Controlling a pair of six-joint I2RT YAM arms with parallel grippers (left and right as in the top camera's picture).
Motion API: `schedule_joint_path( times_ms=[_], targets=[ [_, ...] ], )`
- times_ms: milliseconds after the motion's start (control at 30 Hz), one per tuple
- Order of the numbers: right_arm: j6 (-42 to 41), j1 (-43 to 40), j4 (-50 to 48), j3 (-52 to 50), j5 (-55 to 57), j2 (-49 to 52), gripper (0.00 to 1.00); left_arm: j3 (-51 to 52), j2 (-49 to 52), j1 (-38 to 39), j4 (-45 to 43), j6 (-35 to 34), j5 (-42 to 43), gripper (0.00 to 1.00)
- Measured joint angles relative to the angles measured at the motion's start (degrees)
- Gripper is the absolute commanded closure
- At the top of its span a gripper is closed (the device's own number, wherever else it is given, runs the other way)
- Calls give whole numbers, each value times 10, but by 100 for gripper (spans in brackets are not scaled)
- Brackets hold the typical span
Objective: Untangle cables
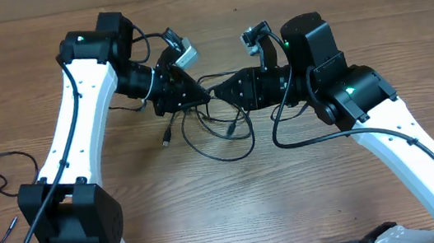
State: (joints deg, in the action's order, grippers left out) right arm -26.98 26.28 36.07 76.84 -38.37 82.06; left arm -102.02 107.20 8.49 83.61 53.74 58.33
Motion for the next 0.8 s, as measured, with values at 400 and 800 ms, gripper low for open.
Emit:
schedule_joint_path(
  times_ms=[400, 800],
  targets=[
    [0, 0, -1, 0, -40, 0, 96, 0, 0, 5, 0, 24, 0, 87],
    [-27, -1, 10, 0, -104, 0, 96, 0, 0, 5, 0, 44, 0, 85]
  ],
)
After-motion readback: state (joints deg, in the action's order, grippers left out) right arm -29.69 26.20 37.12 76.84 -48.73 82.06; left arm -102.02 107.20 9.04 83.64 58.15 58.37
